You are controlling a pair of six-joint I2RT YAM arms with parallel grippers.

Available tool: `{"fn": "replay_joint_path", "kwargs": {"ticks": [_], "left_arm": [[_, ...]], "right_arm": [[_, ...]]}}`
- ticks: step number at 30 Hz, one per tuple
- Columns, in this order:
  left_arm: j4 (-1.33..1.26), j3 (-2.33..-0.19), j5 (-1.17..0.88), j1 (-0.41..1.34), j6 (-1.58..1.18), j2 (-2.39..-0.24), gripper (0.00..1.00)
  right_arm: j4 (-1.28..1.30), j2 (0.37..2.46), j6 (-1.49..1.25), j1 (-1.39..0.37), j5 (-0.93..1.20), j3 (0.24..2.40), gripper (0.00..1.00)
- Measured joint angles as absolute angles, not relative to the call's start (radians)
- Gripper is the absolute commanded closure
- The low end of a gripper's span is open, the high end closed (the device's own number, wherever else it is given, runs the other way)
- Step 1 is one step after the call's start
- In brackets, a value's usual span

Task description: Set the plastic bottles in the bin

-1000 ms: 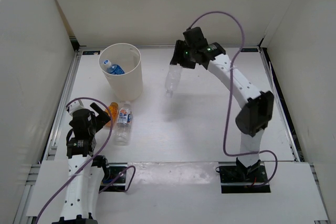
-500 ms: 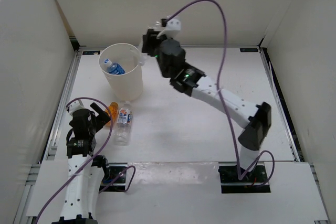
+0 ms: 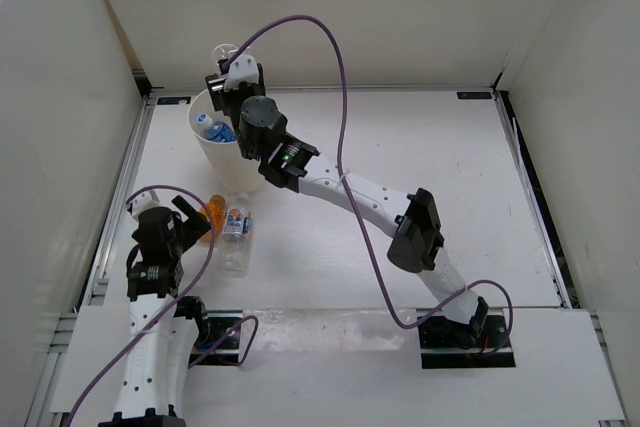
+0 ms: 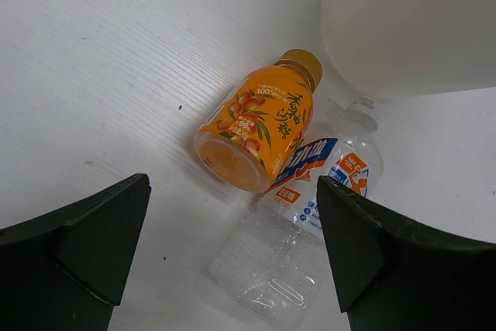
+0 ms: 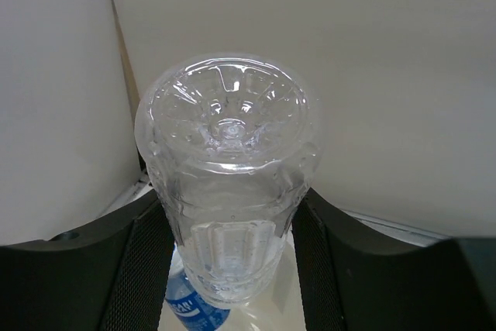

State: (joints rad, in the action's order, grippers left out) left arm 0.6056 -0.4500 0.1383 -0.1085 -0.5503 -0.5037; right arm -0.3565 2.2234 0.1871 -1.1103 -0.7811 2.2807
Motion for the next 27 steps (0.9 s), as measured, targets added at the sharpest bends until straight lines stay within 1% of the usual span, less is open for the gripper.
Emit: {"fn": "replay_joint_path", "kwargs": {"ticks": [2, 3, 5, 6, 7, 8, 10, 15, 21, 24, 27], "left_arm": [[0.605, -0.450, 0.138, -0.108, -0.551, -0.506, 0.00], [0.605, -0.450, 0.138, -0.108, -0.550, -0.509, 0.00], [0.605, -0.450, 0.138, -0.108, -0.551, -0.514, 0.00], [0.604, -0.450, 0.138, -0.108, -0.550, -0.517, 0.00], [0.604, -0.450, 0.138, -0.108, -0.551, -0.520, 0.00], [0.604, -0.450, 0.138, -0.108, -0.550, -0.522, 0.00], [0.602, -0.450, 0.138, -0.109, -0.550, -0.527, 0.00], [0.601, -0.450, 0.138, -0.109, -0.550, -0.529, 0.00], [0.601, -0.450, 0.139, -0.108, -0.549, -0.528, 0.00], [0.601, -0.450, 0.141, -0.108, -0.546, -0.514, 0.00], [0.598, -0.450, 0.147, -0.109, -0.545, -0.480, 0.00]], "right_arm": [[-0.323, 2.225, 0.191, -1.110, -0.762, 2.279, 0.50], [-0.313, 2.225, 0.192, -1.108, -0.748, 2.278, 0.40], [-0.305, 2.225, 0.192, -1.106, -0.732, 2.267, 0.27], [-0.293, 2.225, 0.193, -1.106, -0.725, 2.258, 0.23], [-0.287, 2.225, 0.197, -1.106, -0.711, 2.247, 0.16], [-0.287, 2.225, 0.206, -1.107, -0.697, 2.232, 0.13], [-0.286, 2.224, 0.243, -1.111, -0.676, 2.198, 0.10], [-0.278, 2.231, 0.373, -1.136, -0.701, 2.199, 0.10], [-0.394, 2.186, 0.594, -1.169, -0.853, 2.207, 0.10], [-0.450, 2.099, 0.718, -1.173, -0.981, 2.167, 0.10], [-0.482, 1.929, 0.827, -1.172, -1.122, 2.025, 0.10]]}}
